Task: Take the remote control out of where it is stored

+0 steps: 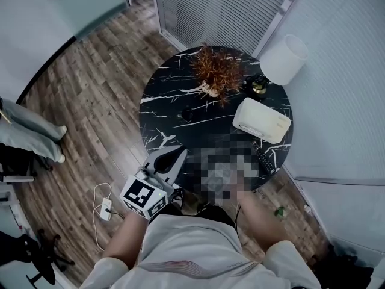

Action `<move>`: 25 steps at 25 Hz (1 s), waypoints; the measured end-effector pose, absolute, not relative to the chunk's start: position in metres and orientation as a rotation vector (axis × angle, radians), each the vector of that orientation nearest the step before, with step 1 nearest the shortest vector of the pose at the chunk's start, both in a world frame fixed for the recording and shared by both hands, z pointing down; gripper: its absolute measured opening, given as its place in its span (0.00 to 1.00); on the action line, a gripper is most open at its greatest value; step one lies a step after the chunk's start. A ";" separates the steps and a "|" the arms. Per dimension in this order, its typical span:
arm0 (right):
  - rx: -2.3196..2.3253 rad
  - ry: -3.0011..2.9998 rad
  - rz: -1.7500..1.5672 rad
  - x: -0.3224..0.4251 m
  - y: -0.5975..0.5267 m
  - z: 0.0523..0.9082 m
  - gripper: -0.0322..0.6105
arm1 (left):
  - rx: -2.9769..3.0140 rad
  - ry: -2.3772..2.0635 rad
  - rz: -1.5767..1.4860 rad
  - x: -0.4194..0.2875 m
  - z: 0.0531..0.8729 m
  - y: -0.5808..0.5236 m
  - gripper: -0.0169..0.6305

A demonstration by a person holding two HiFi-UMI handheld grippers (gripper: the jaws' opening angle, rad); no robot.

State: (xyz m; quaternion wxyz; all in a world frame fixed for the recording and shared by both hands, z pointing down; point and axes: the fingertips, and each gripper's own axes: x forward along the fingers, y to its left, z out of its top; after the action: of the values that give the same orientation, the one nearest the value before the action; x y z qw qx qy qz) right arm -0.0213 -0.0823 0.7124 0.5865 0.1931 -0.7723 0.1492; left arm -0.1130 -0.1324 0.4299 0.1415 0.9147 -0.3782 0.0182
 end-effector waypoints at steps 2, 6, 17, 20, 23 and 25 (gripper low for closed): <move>0.437 -1.785 0.342 -0.018 -0.080 0.719 0.44 | 2.639 -1.094 0.053 -0.113 0.430 -0.132 0.04; 0.429 -1.763 0.354 -0.012 -0.074 0.729 0.44 | 2.632 -1.101 0.053 -0.113 0.431 -0.133 0.04; 0.417 -1.784 0.355 -0.009 -0.068 0.731 0.44 | 2.634 -1.098 0.049 -0.107 0.428 -0.135 0.04; 0.449 -1.851 0.358 -0.011 -0.072 0.714 0.44 | 2.644 -1.092 0.042 -0.104 0.426 -0.135 0.04; 0.552 -1.971 0.391 -0.012 -0.085 0.686 0.44 | 2.650 -1.085 0.039 -0.101 0.425 -0.135 0.04; 0.646 -2.055 0.423 -0.008 -0.097 0.664 0.44 | 2.655 -1.080 0.038 -0.098 0.423 -0.135 0.04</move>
State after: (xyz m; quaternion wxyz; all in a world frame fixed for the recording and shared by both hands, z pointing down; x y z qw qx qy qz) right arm -0.0084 -0.0969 0.6636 0.4555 0.2618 -0.8334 0.1716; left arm -0.0977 -0.1353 0.4234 0.1371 0.9174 -0.3733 0.0130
